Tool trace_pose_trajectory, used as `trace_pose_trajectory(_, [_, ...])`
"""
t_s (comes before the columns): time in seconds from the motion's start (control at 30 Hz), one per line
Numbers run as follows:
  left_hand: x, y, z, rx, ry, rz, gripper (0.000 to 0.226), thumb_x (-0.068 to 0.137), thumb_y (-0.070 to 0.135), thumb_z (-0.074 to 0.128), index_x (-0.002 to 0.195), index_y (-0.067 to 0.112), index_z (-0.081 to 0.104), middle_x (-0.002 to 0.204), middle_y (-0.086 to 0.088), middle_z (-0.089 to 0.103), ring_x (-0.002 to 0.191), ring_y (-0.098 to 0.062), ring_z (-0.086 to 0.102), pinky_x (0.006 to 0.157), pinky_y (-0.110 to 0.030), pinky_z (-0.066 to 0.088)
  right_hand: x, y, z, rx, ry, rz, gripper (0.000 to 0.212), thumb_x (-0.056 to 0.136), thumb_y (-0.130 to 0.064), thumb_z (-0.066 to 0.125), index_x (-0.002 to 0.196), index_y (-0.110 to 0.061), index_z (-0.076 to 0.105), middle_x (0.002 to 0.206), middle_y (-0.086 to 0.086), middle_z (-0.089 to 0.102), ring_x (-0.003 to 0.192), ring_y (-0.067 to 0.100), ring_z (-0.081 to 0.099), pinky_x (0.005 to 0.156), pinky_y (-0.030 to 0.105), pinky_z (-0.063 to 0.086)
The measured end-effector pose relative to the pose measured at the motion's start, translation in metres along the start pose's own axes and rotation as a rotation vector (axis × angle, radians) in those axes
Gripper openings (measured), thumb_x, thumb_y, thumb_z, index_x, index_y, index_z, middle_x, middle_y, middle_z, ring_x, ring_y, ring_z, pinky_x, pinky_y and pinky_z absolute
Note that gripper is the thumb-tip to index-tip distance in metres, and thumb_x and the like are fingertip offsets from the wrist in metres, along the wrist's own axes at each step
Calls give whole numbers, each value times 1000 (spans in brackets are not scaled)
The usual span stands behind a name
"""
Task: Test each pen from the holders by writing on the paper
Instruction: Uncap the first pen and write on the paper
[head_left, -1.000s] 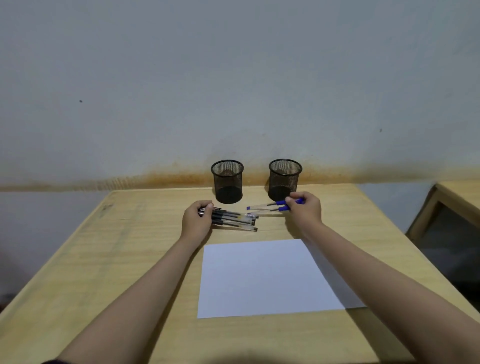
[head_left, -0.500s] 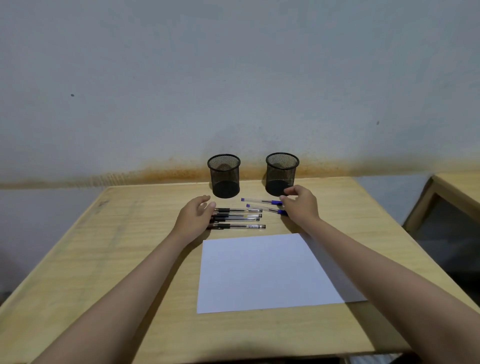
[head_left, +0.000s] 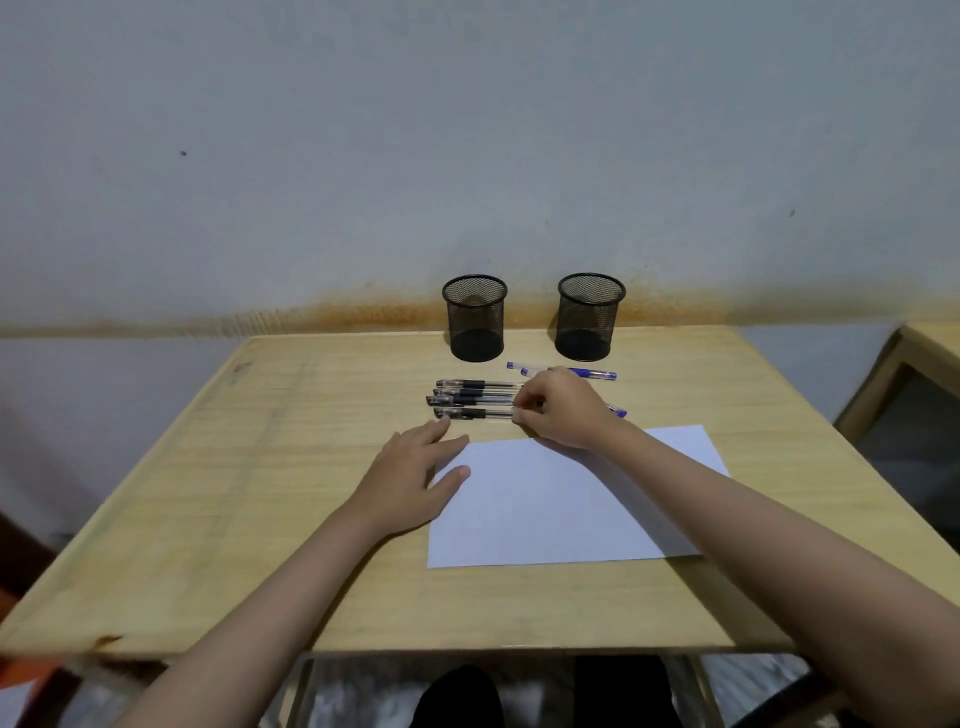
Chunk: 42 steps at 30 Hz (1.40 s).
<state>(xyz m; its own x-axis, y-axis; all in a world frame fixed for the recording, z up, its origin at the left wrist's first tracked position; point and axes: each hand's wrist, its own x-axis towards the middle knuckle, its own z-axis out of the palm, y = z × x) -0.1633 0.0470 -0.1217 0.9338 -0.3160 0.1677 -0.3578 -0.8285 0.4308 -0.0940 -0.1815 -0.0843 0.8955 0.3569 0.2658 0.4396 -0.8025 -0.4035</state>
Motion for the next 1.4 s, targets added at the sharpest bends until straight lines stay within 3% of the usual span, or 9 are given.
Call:
trace_pose_trajectory(0.23, [-5, 5, -3, -62, 81, 14, 56, 85, 50, 44, 136, 29, 45, 152, 2, 31, 140, -13, 23, 108, -33, 26, -1, -10, -5, -42, -16, 0, 10, 85, -22, 62, 86, -16, 70, 87, 0, 70, 90, 20, 59, 71, 31, 45])
trace_pose_trajectory(0.33, [-6, 7, -6, -186, 285, 40, 59, 85, 46, 51, 138, 24, 44, 149, 4, 36, 135, -12, 30, 102, -27, 28, -6, -14, -14, 148, 32, 21, 8, 85, -16, 61, 86, -14, 68, 84, 0, 68, 79, 15, 60, 69, 32, 49])
trace_pose_trajectory(0.43, [-5, 10, -11, -263, 447, 51, 54, 85, 26, 64, 136, 18, 47, 142, 4, 45, 129, -7, 38, 102, -20, 32, -19, -23, -28, 336, 83, 21, 6, 85, -14, 66, 87, -12, 71, 80, -9, 64, 69, -2, 55, 61, 10, 40])
trace_pose_trajectory(0.5, [-3, 15, -17, -288, 487, 79, 44, 84, 11, 67, 127, 16, 57, 128, 4, 57, 118, 0, 48, 97, -12, 37, -29, -28, -37, 471, 111, 33, 4, 83, -13, 70, 86, -11, 73, 80, -13, 65, 68, -8, 56, 60, 7, 39])
trace_pose_trajectory(0.67, [3, 46, -30, -517, 618, 34, 20, 79, -1, 68, 93, 12, 73, 90, 2, 69, 87, -5, 63, 77, -20, 49, -46, -41, -49, 848, 236, 77, 9, 80, -11, 74, 86, -18, 71, 88, 6, 71, 72, 10, 65, 67, 21, 53])
trace_pose_trajectory(0.9, [5, 59, -50, -446, 666, 219, 20, 81, -3, 66, 99, 5, 71, 87, -5, 67, 83, -7, 63, 72, -13, 47, -59, -61, -47, 1412, 210, 277, 18, 85, -4, 66, 97, -17, 66, 81, 1, 63, 75, 12, 60, 67, 24, 53])
trace_pose_trajectory(1.2, [-17, 69, -48, -381, 643, 268, 19, 75, 1, 73, 93, 5, 74, 74, -1, 67, 70, -6, 61, 65, -12, 45, -68, -94, -36, 1132, 264, 234, 9, 88, -13, 65, 80, -17, 68, 57, -10, 64, 58, 3, 60, 60, 23, 48])
trace_pose_trajectory(1.27, [-22, 59, -55, -339, 647, 228, 14, 76, 3, 72, 91, 5, 74, 75, -5, 69, 68, -4, 61, 63, -12, 44, -69, -95, -42, 1160, 360, 265, 17, 90, -11, 62, 74, -16, 63, 58, -4, 60, 55, 6, 55, 56, 21, 47])
trace_pose_trajectory(1.4, [-59, -7, -84, -293, 737, -182, 11, 81, 11, 70, 90, 7, 74, 80, -10, 72, 73, -17, 64, 61, -13, 43, -72, -59, -91, 1298, 704, 399, 23, 92, -14, 59, 70, -15, 56, 64, 3, 52, 56, 11, 49, 55, 22, 44])
